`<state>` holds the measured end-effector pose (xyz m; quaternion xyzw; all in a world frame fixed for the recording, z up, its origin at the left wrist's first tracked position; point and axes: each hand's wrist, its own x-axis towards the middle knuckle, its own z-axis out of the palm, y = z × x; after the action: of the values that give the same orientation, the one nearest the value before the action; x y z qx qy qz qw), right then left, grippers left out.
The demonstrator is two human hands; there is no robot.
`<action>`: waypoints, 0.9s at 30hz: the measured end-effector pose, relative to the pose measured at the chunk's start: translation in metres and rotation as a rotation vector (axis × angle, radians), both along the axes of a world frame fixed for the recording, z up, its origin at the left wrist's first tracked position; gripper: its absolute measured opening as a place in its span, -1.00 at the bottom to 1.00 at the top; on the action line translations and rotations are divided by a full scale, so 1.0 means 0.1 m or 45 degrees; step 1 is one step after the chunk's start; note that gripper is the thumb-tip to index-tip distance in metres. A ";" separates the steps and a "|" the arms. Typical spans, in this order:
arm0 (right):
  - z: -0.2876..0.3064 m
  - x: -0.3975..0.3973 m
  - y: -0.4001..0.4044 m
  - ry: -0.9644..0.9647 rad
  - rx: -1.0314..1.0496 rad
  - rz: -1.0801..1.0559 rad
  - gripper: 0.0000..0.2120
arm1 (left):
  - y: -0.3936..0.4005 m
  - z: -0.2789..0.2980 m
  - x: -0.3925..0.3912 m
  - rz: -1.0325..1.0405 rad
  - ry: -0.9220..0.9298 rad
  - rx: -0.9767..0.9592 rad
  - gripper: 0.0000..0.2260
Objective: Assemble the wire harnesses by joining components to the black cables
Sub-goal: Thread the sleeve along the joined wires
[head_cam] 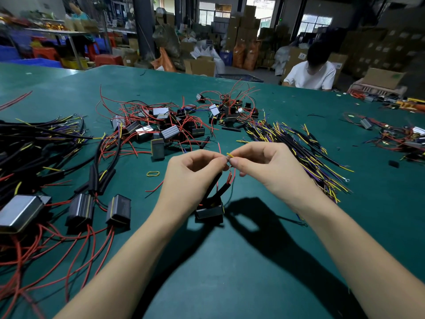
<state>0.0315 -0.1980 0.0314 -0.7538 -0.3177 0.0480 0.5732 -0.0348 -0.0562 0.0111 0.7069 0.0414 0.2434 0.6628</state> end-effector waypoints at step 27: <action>-0.03 -0.04 0.04 -0.253 -0.068 -0.047 -0.86 | 0.16 0.02 -0.02 0.273 -0.324 1.129 -0.90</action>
<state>0.0273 -0.1940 0.0281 -0.7755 -0.3577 -0.0291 0.5194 -0.0367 -0.0397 0.0130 0.8780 -0.0752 0.3895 0.2680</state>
